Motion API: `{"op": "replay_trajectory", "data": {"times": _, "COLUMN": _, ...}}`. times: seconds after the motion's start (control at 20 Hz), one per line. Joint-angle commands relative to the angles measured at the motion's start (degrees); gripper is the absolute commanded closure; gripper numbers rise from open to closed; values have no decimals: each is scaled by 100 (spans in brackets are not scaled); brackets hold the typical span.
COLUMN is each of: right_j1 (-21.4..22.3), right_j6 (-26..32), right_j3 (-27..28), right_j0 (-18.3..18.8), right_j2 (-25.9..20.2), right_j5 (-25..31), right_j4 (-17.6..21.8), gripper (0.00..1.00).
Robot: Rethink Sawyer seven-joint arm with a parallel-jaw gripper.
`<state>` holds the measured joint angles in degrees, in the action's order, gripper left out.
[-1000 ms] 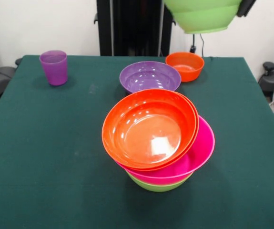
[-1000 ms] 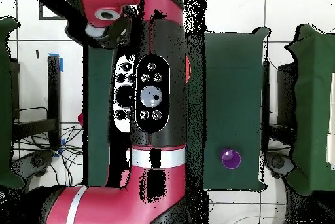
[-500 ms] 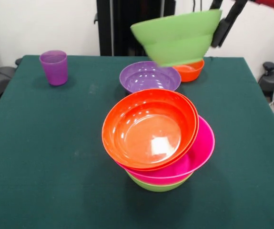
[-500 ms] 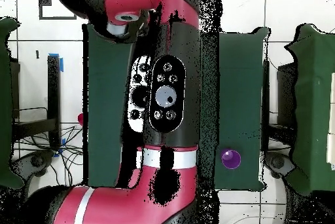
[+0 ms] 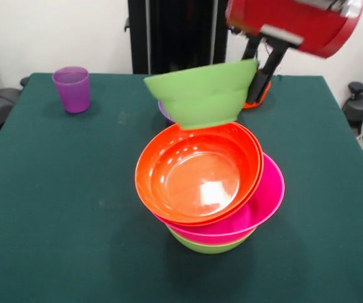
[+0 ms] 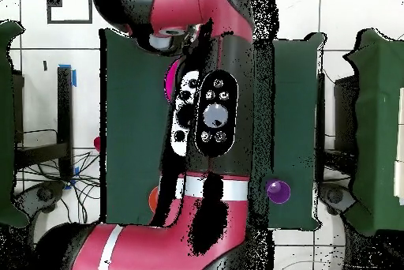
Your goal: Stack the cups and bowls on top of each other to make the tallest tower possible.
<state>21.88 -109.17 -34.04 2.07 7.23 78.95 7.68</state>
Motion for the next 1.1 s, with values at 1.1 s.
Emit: {"op": "replay_trajectory", "data": {"times": 1.1, "right_j1": 356, "right_j6": 1524, "right_j3": -2443, "right_j0": 100, "right_j2": -774, "right_j5": -1455, "right_j4": 454, "gripper": 100}}
